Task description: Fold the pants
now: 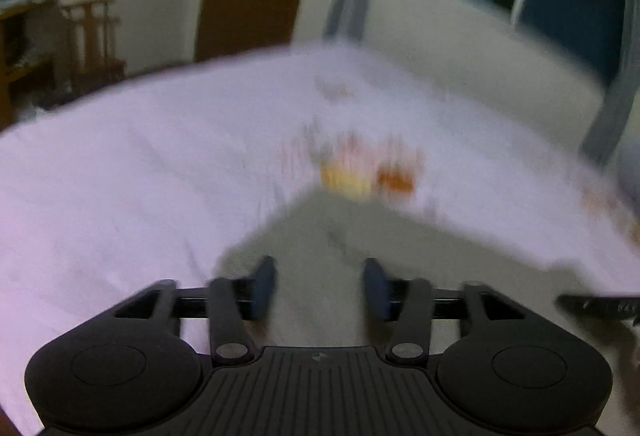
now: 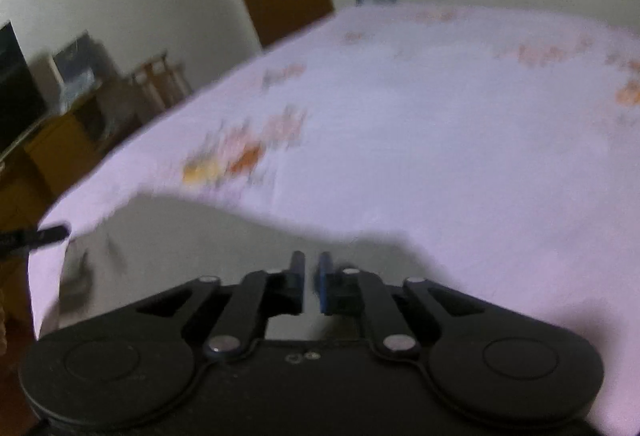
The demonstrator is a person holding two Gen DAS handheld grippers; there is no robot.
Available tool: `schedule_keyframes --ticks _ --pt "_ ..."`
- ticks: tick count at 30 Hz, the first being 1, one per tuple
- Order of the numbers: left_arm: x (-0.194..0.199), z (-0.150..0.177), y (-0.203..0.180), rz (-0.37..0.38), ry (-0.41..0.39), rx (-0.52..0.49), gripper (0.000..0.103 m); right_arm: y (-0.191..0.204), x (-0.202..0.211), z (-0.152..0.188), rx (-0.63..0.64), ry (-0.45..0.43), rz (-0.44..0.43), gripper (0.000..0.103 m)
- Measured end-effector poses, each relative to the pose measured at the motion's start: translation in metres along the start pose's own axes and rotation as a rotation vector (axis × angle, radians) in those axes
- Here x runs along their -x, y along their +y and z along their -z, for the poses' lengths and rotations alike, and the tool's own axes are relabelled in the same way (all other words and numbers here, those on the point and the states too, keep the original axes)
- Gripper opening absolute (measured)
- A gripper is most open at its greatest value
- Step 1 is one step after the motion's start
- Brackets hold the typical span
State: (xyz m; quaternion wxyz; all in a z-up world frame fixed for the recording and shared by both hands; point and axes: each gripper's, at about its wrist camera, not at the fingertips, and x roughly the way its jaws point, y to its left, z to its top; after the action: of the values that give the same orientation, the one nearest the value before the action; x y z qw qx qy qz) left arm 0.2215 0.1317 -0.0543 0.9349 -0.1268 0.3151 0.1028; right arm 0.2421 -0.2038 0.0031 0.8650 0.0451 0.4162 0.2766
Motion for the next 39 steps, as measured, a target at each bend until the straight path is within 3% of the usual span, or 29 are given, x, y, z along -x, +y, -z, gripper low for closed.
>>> schedule_keyframes --ticks 3,7,9,11,13,15,17,18,19,21,23,25,26,27,28,29,31,35,37,39 --pt "-0.007 0.005 0.003 -0.003 -0.008 -0.077 0.052 -0.044 0.024 0.013 -0.179 -0.045 0.048 0.000" --pt "0.009 -0.007 0.003 -0.040 -0.007 -0.087 0.052 -0.096 0.116 0.048 -0.267 -0.139 0.256 0.002" --pt "0.025 -0.006 -0.004 -0.022 -0.046 -0.082 0.052 -0.112 0.170 0.078 -0.315 -0.228 0.254 0.005" --pt "0.034 -0.001 -0.021 0.005 -0.079 -0.109 0.054 -0.116 0.204 0.107 -0.319 -0.243 0.282 0.006" --pt "0.038 0.006 -0.043 0.051 -0.092 -0.137 0.069 -0.121 0.223 0.132 -0.335 -0.261 0.311 0.007" --pt "0.033 0.014 -0.059 0.062 -0.050 -0.159 0.073 -0.138 0.232 0.155 -0.397 -0.228 0.376 0.006" --pt "0.027 0.020 -0.069 0.012 0.023 -0.161 0.073 -0.160 0.249 0.179 -0.496 -0.221 0.439 0.000" --pt "0.039 0.023 -0.074 0.034 -0.022 -0.162 0.073 -0.169 0.265 0.190 -0.546 -0.248 0.466 0.000" --pt "0.051 0.026 -0.080 0.076 -0.070 -0.174 0.073 -0.175 0.289 0.202 -0.585 -0.302 0.483 0.007" --pt "0.062 0.034 -0.100 0.107 -0.073 -0.240 0.074 -0.176 0.334 0.229 -0.645 -0.416 0.487 0.016" --pt "0.065 0.045 -0.121 0.134 -0.063 -0.285 0.078 -0.177 0.363 0.255 -0.682 -0.456 0.495 0.016" --pt "0.066 0.055 -0.143 0.168 -0.045 -0.303 0.078 -0.182 0.372 0.274 -0.715 -0.452 0.460 0.015" --pt "0.067 0.059 -0.155 0.193 -0.037 -0.307 0.078 -0.187 0.370 0.282 -0.747 -0.410 0.488 0.015" --pt "0.070 0.064 -0.169 0.235 -0.022 -0.316 0.078 -0.194 0.370 0.290 -0.785 -0.356 0.547 0.010" --pt "0.076 0.071 -0.183 0.272 -0.012 -0.327 0.079 -0.198 0.375 0.301 -0.823 -0.382 0.539 0.002" --pt "0.085 0.077 -0.196 0.308 -0.008 -0.340 0.079 -0.198 0.384 0.311 -0.875 -0.437 0.511 0.004" --pt "0.092 0.093 -0.231 0.382 0.013 -0.375 0.079 -0.186 0.406 0.330 -0.928 -0.566 0.474 0.023" --pt "0.107 0.126 -0.299 0.466 0.099 -0.374 0.079 -0.170 0.424 0.355 -0.964 -0.662 0.447 0.026" --pt "0.113 0.146 -0.331 0.517 0.149 -0.396 0.079 -0.174 0.425 0.359 -1.000 -0.659 0.438 0.028" --pt "0.111 0.167 -0.354 0.513 0.208 -0.409 0.079 -0.174 0.422 0.357 -1.021 -0.658 0.428 0.028"
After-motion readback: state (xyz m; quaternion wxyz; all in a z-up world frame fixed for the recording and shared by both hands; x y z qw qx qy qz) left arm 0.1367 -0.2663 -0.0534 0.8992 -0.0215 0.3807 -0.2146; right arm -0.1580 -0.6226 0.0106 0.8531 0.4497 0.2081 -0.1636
